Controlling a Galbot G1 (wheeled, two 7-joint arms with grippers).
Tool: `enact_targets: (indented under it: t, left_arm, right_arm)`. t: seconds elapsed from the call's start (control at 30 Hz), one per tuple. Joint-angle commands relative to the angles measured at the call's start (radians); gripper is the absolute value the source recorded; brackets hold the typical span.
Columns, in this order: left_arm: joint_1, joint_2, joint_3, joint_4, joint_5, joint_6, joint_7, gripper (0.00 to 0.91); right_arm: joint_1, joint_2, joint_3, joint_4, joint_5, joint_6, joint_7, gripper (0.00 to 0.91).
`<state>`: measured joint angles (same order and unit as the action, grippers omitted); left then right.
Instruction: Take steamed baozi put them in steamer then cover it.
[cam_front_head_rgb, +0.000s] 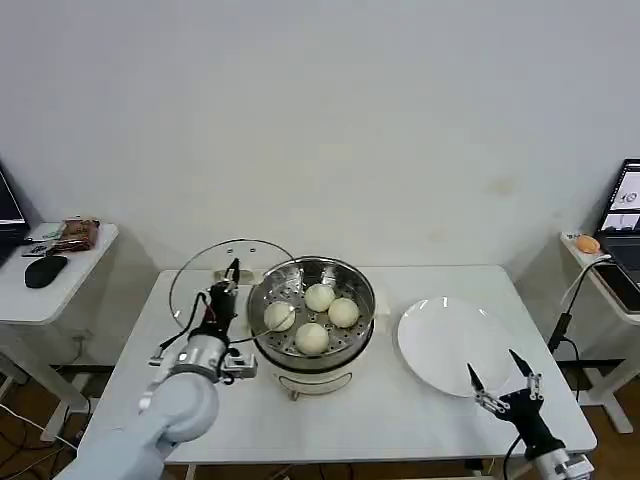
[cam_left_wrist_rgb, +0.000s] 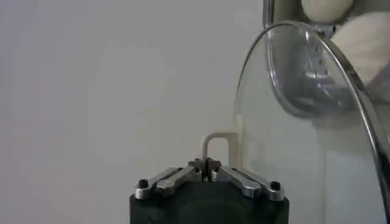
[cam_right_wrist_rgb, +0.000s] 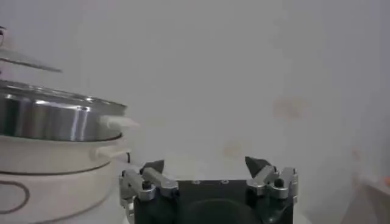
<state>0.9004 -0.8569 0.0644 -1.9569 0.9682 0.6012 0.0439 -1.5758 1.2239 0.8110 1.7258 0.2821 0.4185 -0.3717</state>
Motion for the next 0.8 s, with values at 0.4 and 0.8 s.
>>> enact_targets:
  t: [0.4, 0.8]
  left_arm:
    - [-0.147, -0.094, 0.208, 0.068, 0.007, 0.014, -0.003, 0.0]
    - [-0.162, -0.118, 0.252, 0.075, -0.026, 0.017, -0.06, 0.0]
  right_arm:
    - [0.013, 0.005, 0.0, -0.017, 0.0, -0.001, -0.003, 0.907]
    - [0.008, 0.011, 0.0, -0.015, -0.003, 0.0, -0.005, 0.907]
